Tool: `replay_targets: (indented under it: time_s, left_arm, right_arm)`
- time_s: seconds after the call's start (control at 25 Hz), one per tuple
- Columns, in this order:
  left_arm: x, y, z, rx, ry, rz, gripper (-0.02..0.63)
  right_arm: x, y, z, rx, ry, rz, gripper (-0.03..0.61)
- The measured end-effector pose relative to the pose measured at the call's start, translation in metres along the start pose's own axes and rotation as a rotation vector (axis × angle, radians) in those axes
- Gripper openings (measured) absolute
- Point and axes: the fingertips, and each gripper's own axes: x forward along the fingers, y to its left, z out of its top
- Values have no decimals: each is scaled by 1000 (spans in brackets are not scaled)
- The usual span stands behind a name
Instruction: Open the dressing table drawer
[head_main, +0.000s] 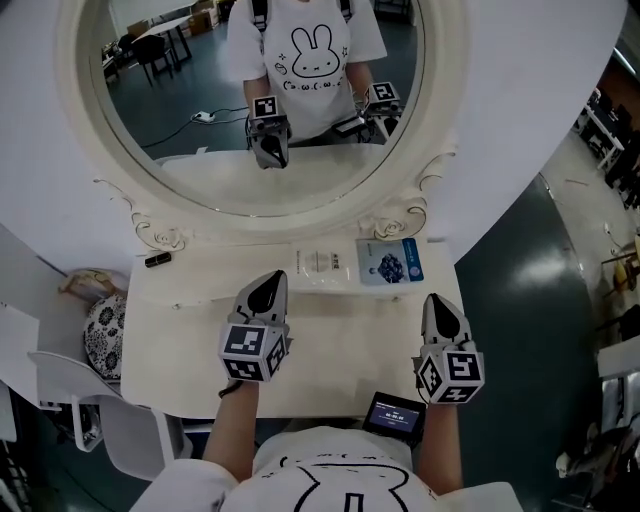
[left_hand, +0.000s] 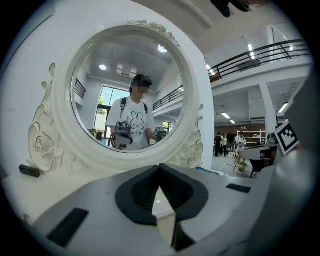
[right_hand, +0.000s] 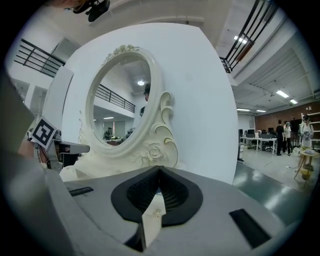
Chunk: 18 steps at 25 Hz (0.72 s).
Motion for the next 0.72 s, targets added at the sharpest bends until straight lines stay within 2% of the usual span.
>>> replay_targets:
  time_s: [0.32,0.72]
  left_arm:
    - [4,4,-25,-31,40,50,8]
    - [11,-4,-71,-60,144,83,8]
  right_arm:
    - [14,5,-32,10,78,66,20]
    - [31,8,-93,35,244,117,37]
